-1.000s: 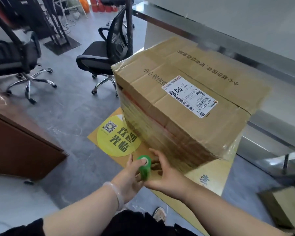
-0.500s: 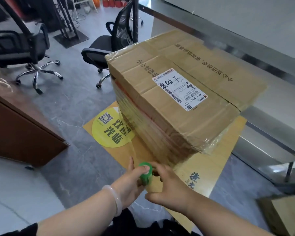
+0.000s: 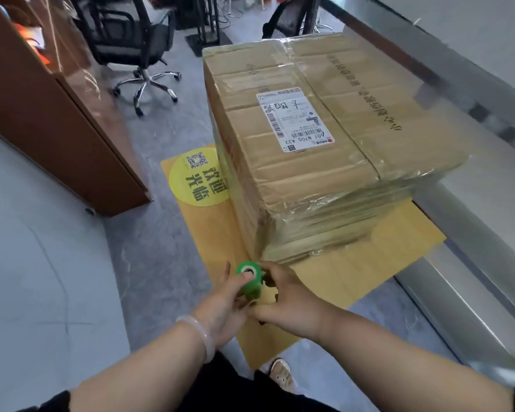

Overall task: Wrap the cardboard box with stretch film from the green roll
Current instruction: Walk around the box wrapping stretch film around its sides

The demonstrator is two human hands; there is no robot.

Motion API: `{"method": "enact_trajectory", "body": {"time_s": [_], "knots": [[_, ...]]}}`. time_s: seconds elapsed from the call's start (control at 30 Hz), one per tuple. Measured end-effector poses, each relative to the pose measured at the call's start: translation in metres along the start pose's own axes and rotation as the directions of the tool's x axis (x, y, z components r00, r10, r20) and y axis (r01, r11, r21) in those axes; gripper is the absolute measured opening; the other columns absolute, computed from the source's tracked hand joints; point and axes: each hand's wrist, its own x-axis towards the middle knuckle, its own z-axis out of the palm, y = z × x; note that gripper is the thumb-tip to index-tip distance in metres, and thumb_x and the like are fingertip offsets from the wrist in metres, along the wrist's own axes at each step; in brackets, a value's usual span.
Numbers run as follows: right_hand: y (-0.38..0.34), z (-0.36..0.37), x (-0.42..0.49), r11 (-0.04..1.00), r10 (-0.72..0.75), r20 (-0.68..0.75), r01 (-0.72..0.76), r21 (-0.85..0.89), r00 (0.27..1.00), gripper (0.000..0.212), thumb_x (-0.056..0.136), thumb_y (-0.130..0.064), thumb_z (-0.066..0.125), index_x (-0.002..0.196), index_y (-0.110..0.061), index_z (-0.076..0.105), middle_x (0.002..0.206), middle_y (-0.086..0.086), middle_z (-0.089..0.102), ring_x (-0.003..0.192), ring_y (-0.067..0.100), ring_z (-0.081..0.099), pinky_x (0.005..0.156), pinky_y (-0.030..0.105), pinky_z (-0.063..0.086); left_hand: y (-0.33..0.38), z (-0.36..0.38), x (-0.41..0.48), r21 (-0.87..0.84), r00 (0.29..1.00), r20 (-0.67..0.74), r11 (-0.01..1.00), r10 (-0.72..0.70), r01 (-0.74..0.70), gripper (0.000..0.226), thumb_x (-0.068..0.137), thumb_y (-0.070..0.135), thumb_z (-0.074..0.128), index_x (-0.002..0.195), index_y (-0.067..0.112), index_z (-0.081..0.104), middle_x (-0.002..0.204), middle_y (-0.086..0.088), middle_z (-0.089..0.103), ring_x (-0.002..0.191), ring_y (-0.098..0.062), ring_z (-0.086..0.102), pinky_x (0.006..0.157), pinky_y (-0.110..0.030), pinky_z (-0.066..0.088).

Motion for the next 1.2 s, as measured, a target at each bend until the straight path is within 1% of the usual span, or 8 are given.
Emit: {"method": "enact_trajectory", "body": {"time_s": [0.13, 0.2, 0.4, 0.53, 0.77, 0.97, 1.13, 1.2], "knots": [[0.022, 0.003, -0.003, 0.988, 0.068, 0.050, -0.074, 0.136, 0.996, 0.058, 0.061, -0.037, 0.074, 0.110, -0.044, 0.043, 0.129, -0.011, 0.051, 0.119, 0.005, 0.050, 0.098, 0.036, 0.048, -0.014, 0.009, -0.004, 0.006, 0.999, -0.032, 1.000, 0.017, -0.017, 0.077, 0.097, 0.013, 0.056, 0.159, 0.034, 0.016, 0.125, -0.009, 0.057, 0.103, -0.023, 0.061, 0.071, -0.034, 0.054], [0.028, 0.001, -0.006, 0.976, 0.083, 0.052, -0.091, 0.199, 0.995, 0.053, 0.066, -0.026, 0.074, 0.104, -0.047, 0.043, 0.123, -0.010, 0.057, 0.112, 0.006, 0.057, 0.095, 0.039, 0.051, -0.019, 0.014, -0.002, 0.032, 1.000, -0.023, 0.999, 0.000, 0.000, 0.079, 0.098, 0.011, 0.055, 0.159, 0.034, 0.009, 0.122, -0.009, 0.057, 0.102, -0.022, 0.062, 0.070, -0.034, 0.056], [0.049, -0.012, -0.021, 0.996, 0.050, -0.048, -0.047, 0.074, 0.998, 0.058, 0.070, -0.022, 0.075, 0.116, -0.046, 0.049, 0.126, -0.007, 0.044, 0.112, 0.004, 0.050, 0.085, 0.012, 0.040, -0.040, 0.035, -0.004, 0.060, 1.000, 0.010, 0.998, -0.015, 0.014, 0.087, 0.098, 0.009, 0.056, 0.159, 0.034, 0.000, 0.116, -0.006, 0.062, 0.110, -0.023, 0.062, 0.087, -0.036, 0.051], [0.061, -0.034, -0.027, 0.988, 0.034, 0.013, -0.035, 0.149, 0.999, 0.049, 0.070, -0.012, 0.073, 0.103, -0.032, 0.043, 0.123, -0.009, 0.057, 0.112, 0.001, 0.054, 0.085, 0.014, 0.045, -0.053, 0.055, -0.006, -0.022, 0.998, -0.045, 0.999, -0.049, 0.048, 0.088, 0.096, 0.008, 0.057, 0.160, 0.037, 0.004, 0.141, -0.012, 0.050, 0.132, -0.029, 0.050, 0.093, -0.038, 0.049], [0.072, -0.097, -0.016, 0.976, -0.111, 0.226, 0.149, -0.160, 0.968, 0.067, 0.070, -0.026, 0.077, 0.126, -0.046, 0.044, 0.126, -0.011, 0.038, 0.113, 0.002, 0.044, 0.084, 0.007, 0.037, -0.069, 0.106, 0.009, -0.049, 0.992, -0.122, 0.998, 0.018, -0.024, 0.105, 0.086, 0.017, 0.072, 0.157, 0.046, 0.001, 0.129, -0.018, 0.059, 0.109, -0.036, 0.067, 0.094, -0.060, 0.053], [0.088, -0.153, 0.002, 0.984, -0.034, 0.371, 0.096, -0.151, 0.928, 0.063, 0.060, -0.034, 0.073, 0.114, -0.026, 0.040, 0.118, -0.001, 0.059, 0.105, 0.015, 0.061, 0.088, 0.039, 0.054, -0.096, 0.172, 0.032, -0.237, 0.937, -0.320, 0.945, 0.142, -0.224, 0.098, 0.097, 0.009, 0.056, 0.152, 0.051, -0.013, 0.110, -0.012, 0.064, 0.102, -0.036, 0.066, 0.095, -0.063, 0.049], [0.102, -0.172, 0.014, 0.947, -0.122, 0.378, 0.222, -0.234, 0.918, 0.072, 0.066, -0.030, 0.074, 0.126, -0.041, 0.037, 0.120, -0.005, 0.052, 0.111, 0.014, 0.055, 0.088, 0.026, 0.050, -0.101, 0.203, 0.046, -0.353, 0.903, -0.407, 0.888, 0.137, -0.294, 0.100, 0.097, 0.019, 0.058, 0.151, 0.049, -0.020, 0.138, -0.018, 0.053, 0.117, -0.040, 0.060, 0.100, -0.067, 0.044], [0.108, -0.178, 0.018, 0.916, -0.149, 0.389, 0.275, -0.291, 0.909, 0.078, 0.061, -0.037, 0.075, 0.132, -0.039, 0.042, 0.125, -0.001, 0.049, 0.116, 0.016, 0.051, 0.095, 0.029, 0.047, -0.103, 0.208, 0.047, -0.368, 0.896, -0.424, 0.880, 0.130, -0.301, 0.102, 0.096, 0.018, 0.059, 0.151, 0.049, -0.020, 0.127, -0.018, 0.058, 0.117, -0.040, 0.061, 0.103, -0.066, 0.043]]}}
